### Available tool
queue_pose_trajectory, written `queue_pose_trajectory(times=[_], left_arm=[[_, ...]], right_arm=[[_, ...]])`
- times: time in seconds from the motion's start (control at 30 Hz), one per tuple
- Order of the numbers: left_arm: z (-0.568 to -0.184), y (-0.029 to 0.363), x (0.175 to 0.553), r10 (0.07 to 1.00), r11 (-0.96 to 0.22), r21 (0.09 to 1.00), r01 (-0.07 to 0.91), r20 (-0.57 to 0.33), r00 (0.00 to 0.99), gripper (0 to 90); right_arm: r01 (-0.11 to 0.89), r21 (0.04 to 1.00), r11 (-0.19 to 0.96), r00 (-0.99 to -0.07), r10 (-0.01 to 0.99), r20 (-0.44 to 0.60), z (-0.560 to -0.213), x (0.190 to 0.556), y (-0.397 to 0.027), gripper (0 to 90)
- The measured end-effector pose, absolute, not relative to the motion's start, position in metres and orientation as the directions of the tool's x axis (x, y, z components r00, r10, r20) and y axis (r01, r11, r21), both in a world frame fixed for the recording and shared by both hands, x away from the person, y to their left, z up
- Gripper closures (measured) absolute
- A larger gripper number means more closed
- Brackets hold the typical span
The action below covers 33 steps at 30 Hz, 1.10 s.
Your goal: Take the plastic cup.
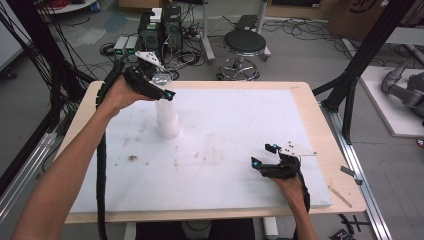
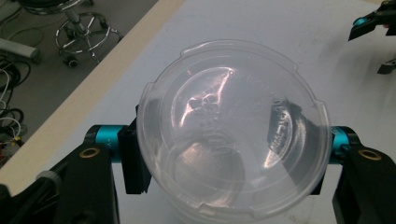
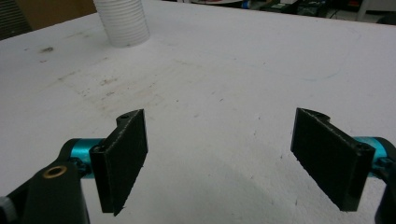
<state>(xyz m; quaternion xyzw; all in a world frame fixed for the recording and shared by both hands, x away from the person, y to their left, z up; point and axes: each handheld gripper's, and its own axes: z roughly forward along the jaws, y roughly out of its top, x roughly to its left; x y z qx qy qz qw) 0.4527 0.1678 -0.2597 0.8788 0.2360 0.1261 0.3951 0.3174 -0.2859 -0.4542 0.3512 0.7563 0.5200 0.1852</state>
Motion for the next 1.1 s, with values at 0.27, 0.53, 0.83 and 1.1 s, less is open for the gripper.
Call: queue_pose_trajectory(times=[0.27, 0.53, 0.83, 1.1], left_arm=[[-0.229, 0.168, 0.439, 0.489, -0.566, 0.78, 0.265, 0.059, 0.87, 36.2], [-0.222, 0.171, 0.423, 0.464, -0.55, 0.803, 0.228, 0.067, 0.883, 36.5], [-0.232, 0.173, 0.392, 0.412, -0.529, 0.83, 0.176, 0.07, 0.908, 37.0], [-0.26, 0.171, 0.374, 0.363, -0.46, 0.876, 0.143, 0.039, 0.931, 37.0]], right_arm=[[0.334, 0.918, 0.213, -0.684, 0.725, 0.08, -0.454, 0.317, -0.286, 18.8], [0.334, 0.92, 0.206, -0.685, 0.723, 0.088, -0.454, 0.317, -0.286, 18.8], [0.338, 0.919, 0.202, -0.683, 0.725, 0.092, -0.454, 0.317, -0.287, 18.8], [0.341, 0.918, 0.202, -0.684, 0.723, 0.095, -0.454, 0.318, -0.287, 18.8]])
